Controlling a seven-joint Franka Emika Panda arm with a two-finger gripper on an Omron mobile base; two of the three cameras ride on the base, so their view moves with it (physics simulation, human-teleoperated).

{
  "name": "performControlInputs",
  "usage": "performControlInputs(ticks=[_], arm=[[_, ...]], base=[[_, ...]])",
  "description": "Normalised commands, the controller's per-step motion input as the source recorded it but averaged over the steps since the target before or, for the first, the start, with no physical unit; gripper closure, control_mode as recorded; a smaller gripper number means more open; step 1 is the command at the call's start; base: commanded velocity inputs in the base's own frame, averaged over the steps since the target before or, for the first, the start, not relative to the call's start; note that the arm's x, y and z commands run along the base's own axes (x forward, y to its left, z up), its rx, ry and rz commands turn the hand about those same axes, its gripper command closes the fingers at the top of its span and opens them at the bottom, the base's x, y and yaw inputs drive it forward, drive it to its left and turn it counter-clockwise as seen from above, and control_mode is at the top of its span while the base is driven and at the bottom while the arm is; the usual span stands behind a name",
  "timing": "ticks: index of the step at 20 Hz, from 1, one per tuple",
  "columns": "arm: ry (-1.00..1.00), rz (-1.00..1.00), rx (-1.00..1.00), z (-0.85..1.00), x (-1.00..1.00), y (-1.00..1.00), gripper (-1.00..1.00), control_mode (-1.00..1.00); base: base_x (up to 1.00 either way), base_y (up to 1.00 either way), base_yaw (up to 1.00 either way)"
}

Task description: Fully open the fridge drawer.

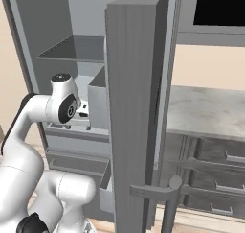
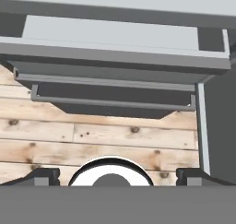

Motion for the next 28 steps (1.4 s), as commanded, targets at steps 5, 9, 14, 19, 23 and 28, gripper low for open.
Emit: performControlInputs(ticks=[5,9,14,19,23,28], arm=[[0.00,0.00,0.00,0.00,-0.12,0.00,-1.00,-1.00],[0.00,0.00,0.00,0.00,-0.25,0.00,-1.00,-1.00],[-0.09,0.01,0.00,-0.04,0.17,0.00,-1.00,-1.00],[-0.15,0.00,0.00,-0.27,0.58,0.00,-1.00,-1.00],[-0.01,-0.12,0.02,-0.16,0.44,0.03,-1.00,-1.00],[0.01,-0.18,0.10,-0.04,0.28,0.13,-1.00,-1.00]], base=[[-0.23,0.00,0.00],[0.00,0.00,0.00],[0.00,0.00,0.00],[0.00,0.00,0.00],[0.00,0.00,0.00],[0.00,0.00,0.00]])
